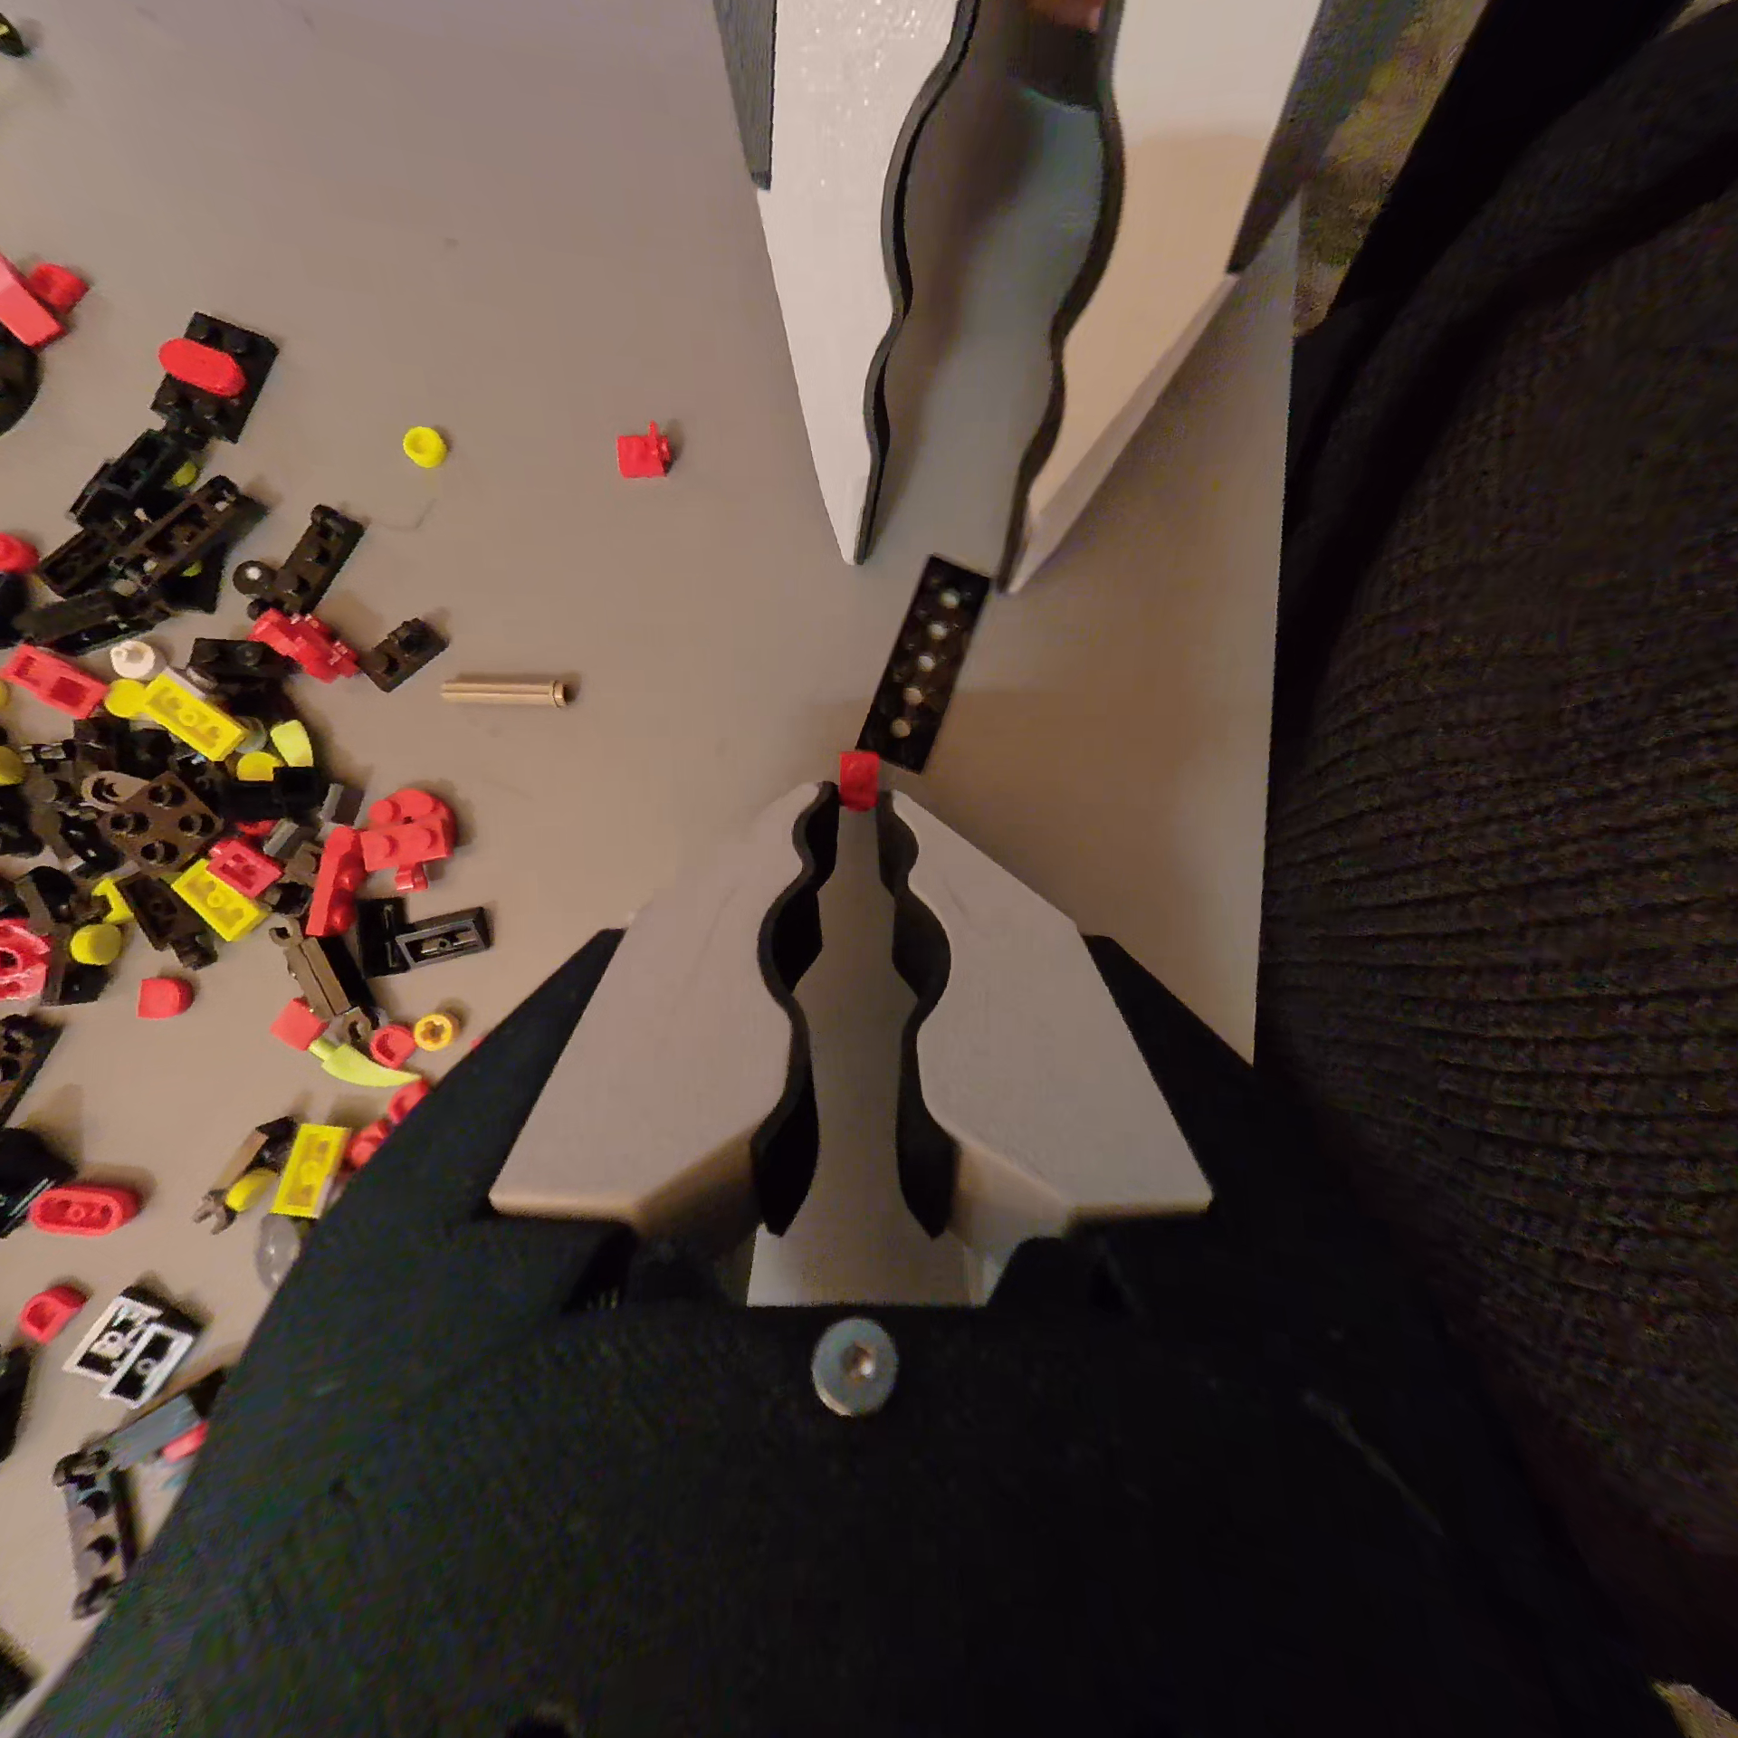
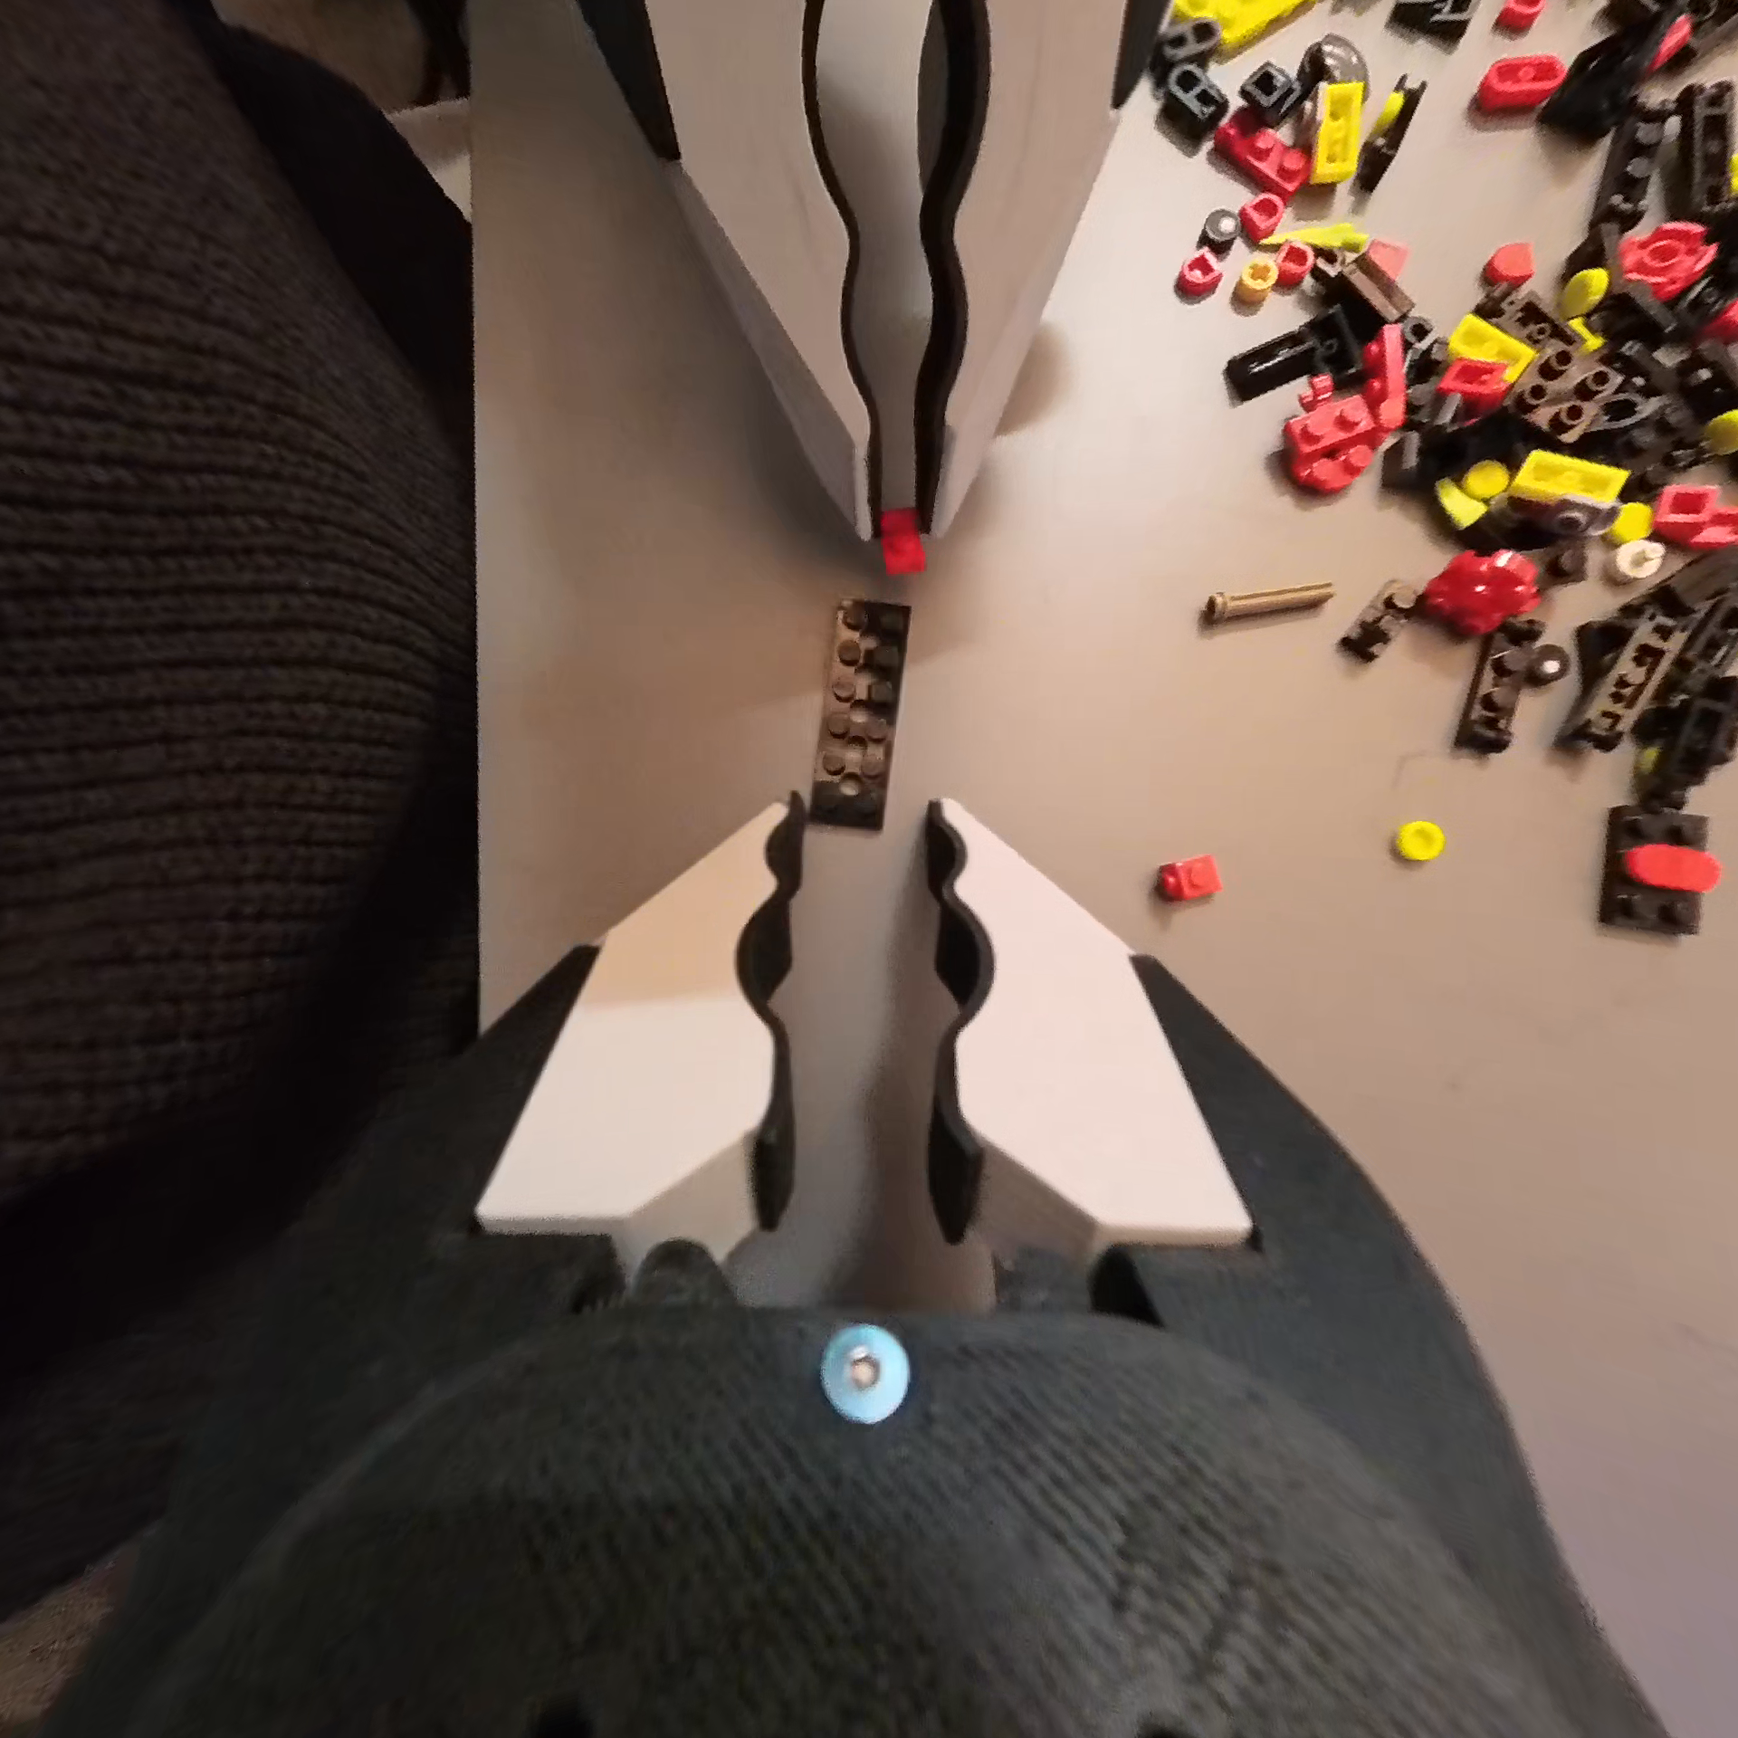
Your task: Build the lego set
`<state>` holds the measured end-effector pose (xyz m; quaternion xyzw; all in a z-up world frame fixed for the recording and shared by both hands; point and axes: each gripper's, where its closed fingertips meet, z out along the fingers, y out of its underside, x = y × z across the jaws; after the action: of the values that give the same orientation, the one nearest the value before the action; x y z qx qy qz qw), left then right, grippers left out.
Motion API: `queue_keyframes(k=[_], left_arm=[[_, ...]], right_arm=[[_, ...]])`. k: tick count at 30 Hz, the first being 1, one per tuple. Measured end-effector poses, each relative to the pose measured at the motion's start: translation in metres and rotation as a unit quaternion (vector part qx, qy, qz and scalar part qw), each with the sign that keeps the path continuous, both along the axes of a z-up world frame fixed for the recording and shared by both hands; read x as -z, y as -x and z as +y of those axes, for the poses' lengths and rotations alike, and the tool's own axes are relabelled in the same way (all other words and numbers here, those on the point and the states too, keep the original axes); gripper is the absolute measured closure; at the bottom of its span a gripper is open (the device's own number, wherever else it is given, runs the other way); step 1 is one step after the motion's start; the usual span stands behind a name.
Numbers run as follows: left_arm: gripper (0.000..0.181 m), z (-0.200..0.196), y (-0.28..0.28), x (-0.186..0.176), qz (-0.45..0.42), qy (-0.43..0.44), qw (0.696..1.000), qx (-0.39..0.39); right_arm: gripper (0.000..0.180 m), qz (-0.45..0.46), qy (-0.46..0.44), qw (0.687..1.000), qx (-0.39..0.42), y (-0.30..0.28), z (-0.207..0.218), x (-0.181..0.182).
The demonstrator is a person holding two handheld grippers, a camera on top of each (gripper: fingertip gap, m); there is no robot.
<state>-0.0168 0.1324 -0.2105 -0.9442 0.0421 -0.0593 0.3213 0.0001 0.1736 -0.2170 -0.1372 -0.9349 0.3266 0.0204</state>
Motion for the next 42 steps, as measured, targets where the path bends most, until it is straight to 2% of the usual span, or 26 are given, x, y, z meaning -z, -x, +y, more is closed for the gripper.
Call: queue_keyframes(k=[2, 16, 21, 26, 42], left_arm=[[0.175, -0.003, 0.0, 0.001, -0.002, -0.001, 1.0, -0.002], [0.175, -0.022, 0.015, -0.007, -0.009, -0.025, 0.999, -0.031], [0.175, -0.019, 0.017, -0.005, -0.006, -0.025, 0.999, -0.036], [0.174, -0.014, 0.017, -0.004, 0.001, -0.02, 0.999, -0.038], [0.175, -0.008, 0.014, 0.005, 0.017, -0.001, 0.999, -0.032]], right_arm=[[0.165, 0.015, -0.002, 1.0, -0.002, 0.004, 0.001, 0.001], [0.166, 0.023, 0.03, 0.999, -0.008, 0.024, -0.011, 0.0], [0.152, 0.035, 0.039, 0.999, 0.005, 0.029, -0.011, -0.004], [0.152, 0.043, 0.08, 0.996, 0.02, 0.033, -0.017, -0.018], [0.151, 0.035, 0.085, 0.996, 0.004, 0.022, -0.033, -0.018]])
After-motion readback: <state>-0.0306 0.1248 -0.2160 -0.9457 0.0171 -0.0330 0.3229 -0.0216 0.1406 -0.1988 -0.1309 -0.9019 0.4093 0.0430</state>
